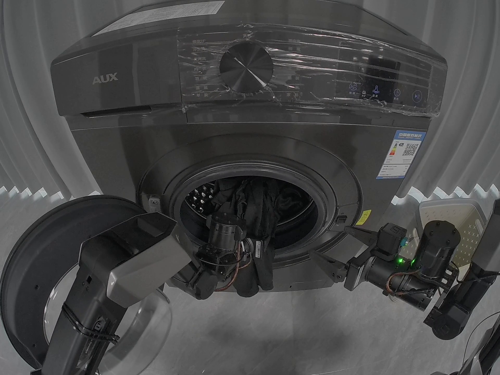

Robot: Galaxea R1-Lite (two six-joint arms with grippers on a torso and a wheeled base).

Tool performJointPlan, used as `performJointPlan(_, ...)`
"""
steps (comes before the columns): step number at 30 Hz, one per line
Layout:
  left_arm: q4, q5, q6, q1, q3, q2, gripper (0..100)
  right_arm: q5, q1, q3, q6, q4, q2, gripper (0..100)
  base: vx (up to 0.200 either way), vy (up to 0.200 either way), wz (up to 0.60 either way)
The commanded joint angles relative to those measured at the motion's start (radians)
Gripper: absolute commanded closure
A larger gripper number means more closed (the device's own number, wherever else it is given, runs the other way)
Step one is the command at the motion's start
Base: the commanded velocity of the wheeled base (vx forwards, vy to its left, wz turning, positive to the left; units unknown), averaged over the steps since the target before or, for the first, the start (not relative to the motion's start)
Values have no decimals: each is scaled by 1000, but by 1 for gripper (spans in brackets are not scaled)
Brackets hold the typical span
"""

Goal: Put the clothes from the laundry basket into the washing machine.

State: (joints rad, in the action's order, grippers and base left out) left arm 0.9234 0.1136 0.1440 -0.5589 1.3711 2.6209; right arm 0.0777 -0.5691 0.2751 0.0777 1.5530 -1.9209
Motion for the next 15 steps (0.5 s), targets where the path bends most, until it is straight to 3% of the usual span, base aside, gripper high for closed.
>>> performJointPlan(1,2,0,2,1,20,16,100,2,-1,1,1,2,0,0,0,0,0)
performJointPlan(4,11,1,5,1,43,21,100,1,-1,1,-1,2,0,0,0,0,0)
performJointPlan(11,20,46,15,25,255,53,100,1,-1,1,1,2,-1,0,0,0,0)
performJointPlan(15,17,106,17,47,471,116,100,1,-1,1,-1,2,-1,0,0,0,0)
